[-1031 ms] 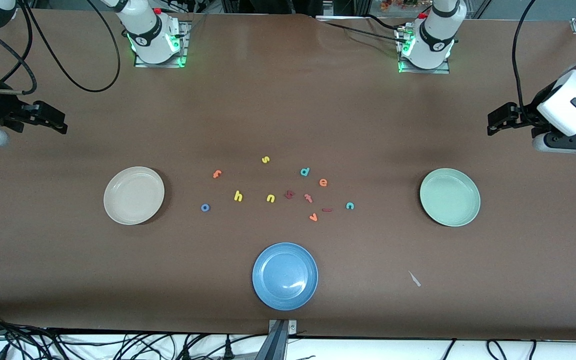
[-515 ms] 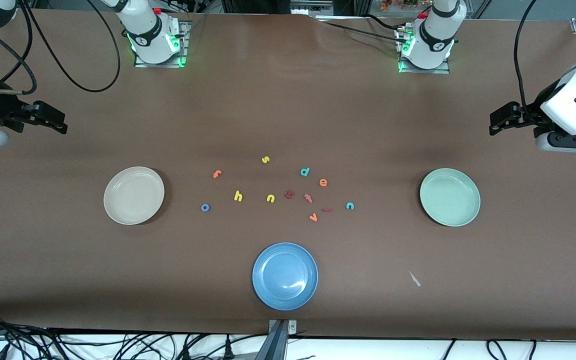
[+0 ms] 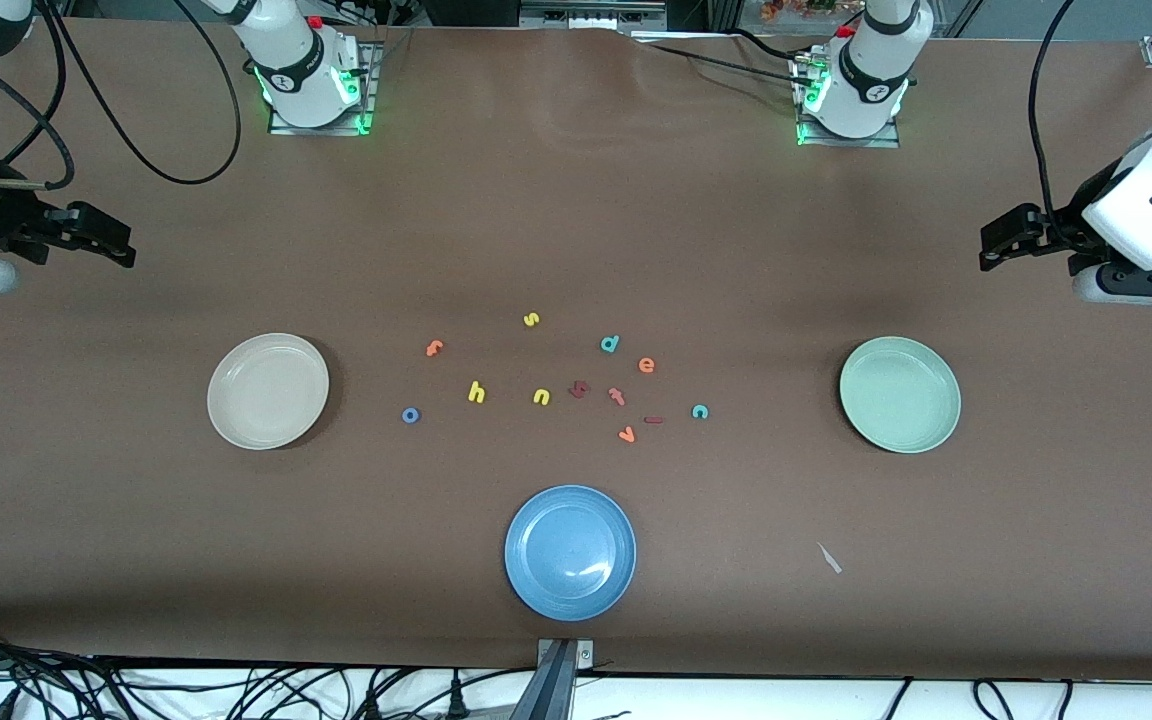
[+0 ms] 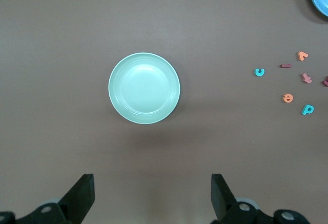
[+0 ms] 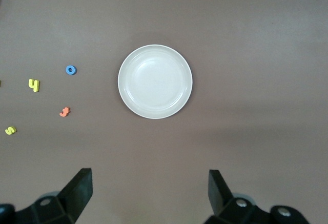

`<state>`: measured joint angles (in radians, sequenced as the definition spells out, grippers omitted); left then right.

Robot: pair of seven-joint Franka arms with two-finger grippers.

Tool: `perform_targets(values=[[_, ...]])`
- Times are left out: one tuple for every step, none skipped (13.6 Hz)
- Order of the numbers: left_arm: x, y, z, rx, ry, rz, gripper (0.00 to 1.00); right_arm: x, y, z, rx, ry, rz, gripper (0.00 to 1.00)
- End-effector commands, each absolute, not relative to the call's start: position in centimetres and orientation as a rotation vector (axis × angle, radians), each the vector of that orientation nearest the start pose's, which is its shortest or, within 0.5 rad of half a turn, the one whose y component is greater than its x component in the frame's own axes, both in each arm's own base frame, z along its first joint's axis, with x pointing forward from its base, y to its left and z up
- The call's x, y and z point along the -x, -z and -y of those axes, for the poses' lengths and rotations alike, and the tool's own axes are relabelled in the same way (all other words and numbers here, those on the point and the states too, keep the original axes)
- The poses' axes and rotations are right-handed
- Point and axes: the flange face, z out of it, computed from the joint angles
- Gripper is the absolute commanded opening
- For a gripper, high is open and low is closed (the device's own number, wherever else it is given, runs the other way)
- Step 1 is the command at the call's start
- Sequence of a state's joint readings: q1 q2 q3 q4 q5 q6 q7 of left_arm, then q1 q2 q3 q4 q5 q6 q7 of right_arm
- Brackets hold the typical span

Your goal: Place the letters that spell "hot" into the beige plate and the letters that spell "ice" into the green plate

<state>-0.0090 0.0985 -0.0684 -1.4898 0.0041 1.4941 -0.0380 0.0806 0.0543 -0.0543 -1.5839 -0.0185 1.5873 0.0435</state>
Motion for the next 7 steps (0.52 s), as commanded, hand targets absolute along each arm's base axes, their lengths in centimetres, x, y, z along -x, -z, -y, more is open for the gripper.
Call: perform_targets(values=[[-57.4,-60.9,3.9,3.109,-0.124,-0.076,1.0,-57.1,-58.7,-1.2,3.161,-0.103,-0.043,1.0],[-57.4,-60.9,3.9,3.11,-0.124,-0.074,1.0,-57.7,-57.6,-1.3,3.161,-0.125,-0.042,1.0],[-57.4,-60.9,3.8,3.11,-0.124,-0.072,1.0,-58.2,-56.6,-1.6,3.164,-0.139,-0.032,1.0],[-57.4,-60.9,3.8,3.11,-0.124,-0.072,1.0,-59.0,-54.8,-1.8,3.172,-0.182,-0.009,1.0],[-57.4,-60.9,3.8,3.11,-0.124,-0.072,1.0,-59.3,-54.2,-2.1,3.174,-0.192,-0.006,1.0],[-57.5,-60.8,3.8,3.117,-0.122,-0.07,1.0,-60.1,-52.7,-2.8,3.173,-0.202,0.012,1.0],[-57.5,-60.7,3.9,3.121,-0.125,-0.073,1.0,-61.1,-49.1,-3.7,3.174,-0.298,0.03,1.0]])
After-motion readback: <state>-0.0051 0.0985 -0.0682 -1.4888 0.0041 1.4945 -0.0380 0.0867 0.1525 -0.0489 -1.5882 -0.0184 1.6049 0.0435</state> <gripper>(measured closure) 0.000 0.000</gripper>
